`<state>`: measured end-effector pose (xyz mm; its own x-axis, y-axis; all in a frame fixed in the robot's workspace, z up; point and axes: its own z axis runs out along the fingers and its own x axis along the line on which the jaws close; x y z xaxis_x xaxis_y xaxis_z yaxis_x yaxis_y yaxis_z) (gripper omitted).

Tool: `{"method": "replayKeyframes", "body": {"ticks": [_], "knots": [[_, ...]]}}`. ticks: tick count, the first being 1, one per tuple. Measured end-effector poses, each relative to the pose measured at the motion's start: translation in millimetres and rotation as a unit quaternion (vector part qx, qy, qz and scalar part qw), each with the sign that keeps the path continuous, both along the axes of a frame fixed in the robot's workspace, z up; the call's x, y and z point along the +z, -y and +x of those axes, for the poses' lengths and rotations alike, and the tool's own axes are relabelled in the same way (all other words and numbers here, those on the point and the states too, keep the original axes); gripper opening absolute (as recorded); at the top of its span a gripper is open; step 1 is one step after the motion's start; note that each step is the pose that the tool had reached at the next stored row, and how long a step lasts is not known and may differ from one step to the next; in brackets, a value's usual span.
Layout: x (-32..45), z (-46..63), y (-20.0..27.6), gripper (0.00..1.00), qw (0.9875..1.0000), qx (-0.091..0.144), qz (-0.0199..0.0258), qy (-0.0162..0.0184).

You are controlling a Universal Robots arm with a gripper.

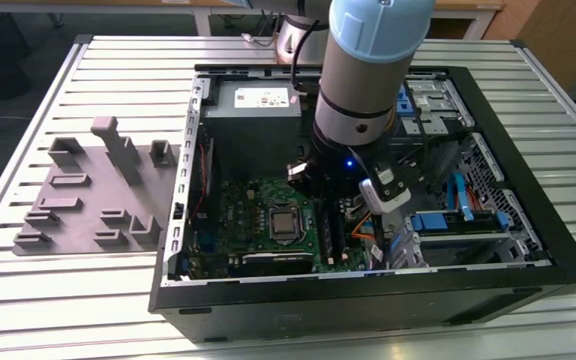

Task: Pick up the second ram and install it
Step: 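Insert the second ram into the second slot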

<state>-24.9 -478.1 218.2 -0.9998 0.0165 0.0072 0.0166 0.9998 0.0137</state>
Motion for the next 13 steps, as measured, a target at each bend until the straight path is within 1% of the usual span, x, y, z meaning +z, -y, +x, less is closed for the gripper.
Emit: {"method": "replayKeyframes", "body": {"ticks": [3,13], "knots": [[6.2,0.0,0.0,0.13,1.0000,0.000,0.0000,0.0000],[7.1,0.0,0.0,0.13,1.0000,0.000,-0.0001,0.0000]]}}
